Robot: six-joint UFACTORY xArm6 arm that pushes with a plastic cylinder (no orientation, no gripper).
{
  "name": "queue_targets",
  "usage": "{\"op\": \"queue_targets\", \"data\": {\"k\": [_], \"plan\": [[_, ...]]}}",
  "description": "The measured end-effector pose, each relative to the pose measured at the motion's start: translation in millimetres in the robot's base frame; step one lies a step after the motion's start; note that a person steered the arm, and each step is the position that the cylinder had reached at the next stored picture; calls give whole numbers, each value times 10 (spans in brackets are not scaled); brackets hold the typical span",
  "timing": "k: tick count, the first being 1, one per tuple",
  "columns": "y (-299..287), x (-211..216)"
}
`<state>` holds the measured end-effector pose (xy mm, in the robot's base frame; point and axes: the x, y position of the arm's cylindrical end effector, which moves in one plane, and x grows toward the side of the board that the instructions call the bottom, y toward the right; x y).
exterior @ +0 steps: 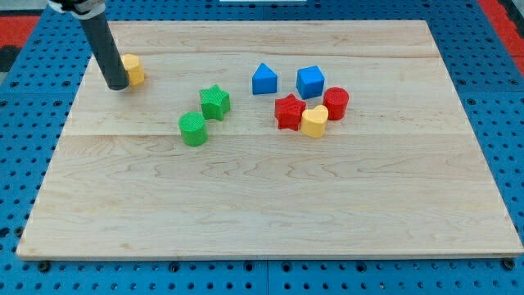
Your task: Slide the yellow hexagon to the top left
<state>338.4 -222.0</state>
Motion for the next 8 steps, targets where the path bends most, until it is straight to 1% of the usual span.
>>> {"op": "queue_targets", "data": {"k": [1,2,3,4,5,6,7,8], "plan": [[0,-159],[0,-211],[-8,-150],[293,-118],[381,-296],[307,-150],[-45,-136],[-54,-517]]}}
